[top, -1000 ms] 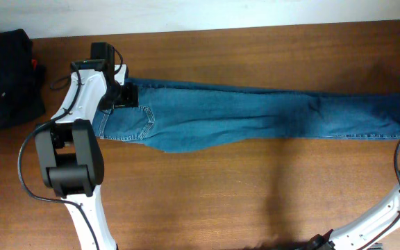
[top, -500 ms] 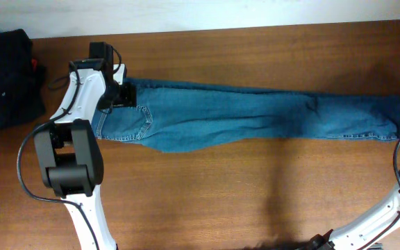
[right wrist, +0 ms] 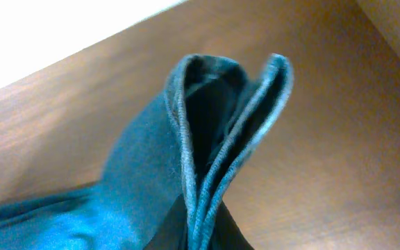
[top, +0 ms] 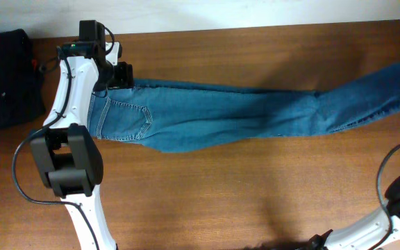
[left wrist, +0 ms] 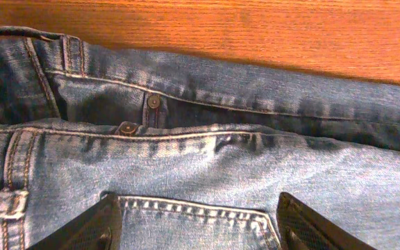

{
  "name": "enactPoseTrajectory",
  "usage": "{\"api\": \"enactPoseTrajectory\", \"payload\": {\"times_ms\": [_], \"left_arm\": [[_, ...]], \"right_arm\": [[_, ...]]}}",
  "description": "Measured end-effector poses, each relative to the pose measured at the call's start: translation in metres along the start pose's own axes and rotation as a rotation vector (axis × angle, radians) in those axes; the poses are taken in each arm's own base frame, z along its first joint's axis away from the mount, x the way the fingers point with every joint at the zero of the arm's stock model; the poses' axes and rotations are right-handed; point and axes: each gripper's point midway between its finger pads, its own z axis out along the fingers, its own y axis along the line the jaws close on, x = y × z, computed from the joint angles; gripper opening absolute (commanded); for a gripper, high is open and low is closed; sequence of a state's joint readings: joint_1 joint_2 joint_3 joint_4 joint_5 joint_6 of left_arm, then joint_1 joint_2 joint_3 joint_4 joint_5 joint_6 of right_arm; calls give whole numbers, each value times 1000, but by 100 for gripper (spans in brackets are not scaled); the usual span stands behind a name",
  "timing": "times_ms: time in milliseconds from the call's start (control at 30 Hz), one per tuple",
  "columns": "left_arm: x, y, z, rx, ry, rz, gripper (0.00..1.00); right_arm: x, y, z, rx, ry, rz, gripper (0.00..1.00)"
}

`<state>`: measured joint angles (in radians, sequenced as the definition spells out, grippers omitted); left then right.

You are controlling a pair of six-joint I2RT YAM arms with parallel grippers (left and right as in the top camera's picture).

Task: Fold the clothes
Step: 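Lift the hem with the right gripper and fold it leftward toward the waistband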

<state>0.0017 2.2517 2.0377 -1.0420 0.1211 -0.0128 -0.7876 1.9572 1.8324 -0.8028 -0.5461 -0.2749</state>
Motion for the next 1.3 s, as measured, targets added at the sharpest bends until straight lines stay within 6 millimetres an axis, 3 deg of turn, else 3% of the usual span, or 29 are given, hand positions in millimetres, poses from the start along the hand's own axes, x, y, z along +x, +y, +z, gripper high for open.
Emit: {"api": "enactPoseTrajectory", "payload": {"times_ms": [100, 167, 367, 600, 700, 900, 1300], "left_arm": [[-1, -1, -3, 3, 0, 0, 71], [-1, -1, -4, 3, -1, 0, 72], [-1, -1, -4, 3, 0, 0, 72], [-2, -1, -4, 3, -2, 0, 73], [-2, 1, -5, 2, -3, -3, 73], [-2, 6, -5, -1, -4, -12, 76], [0, 7, -5, -2, 4, -15, 76]], "right_arm": [[-4, 47, 3, -76, 21, -97, 4], [3, 81, 12, -138, 68, -162, 4], [42, 194, 37, -301, 235, -355, 4], [97, 303, 40, -425, 393, -559, 4], [119, 331, 35, -446, 452, -623, 4], [150, 359, 30, -436, 531, -735, 4], [227, 365, 63, -456, 617, -793, 4]]}}
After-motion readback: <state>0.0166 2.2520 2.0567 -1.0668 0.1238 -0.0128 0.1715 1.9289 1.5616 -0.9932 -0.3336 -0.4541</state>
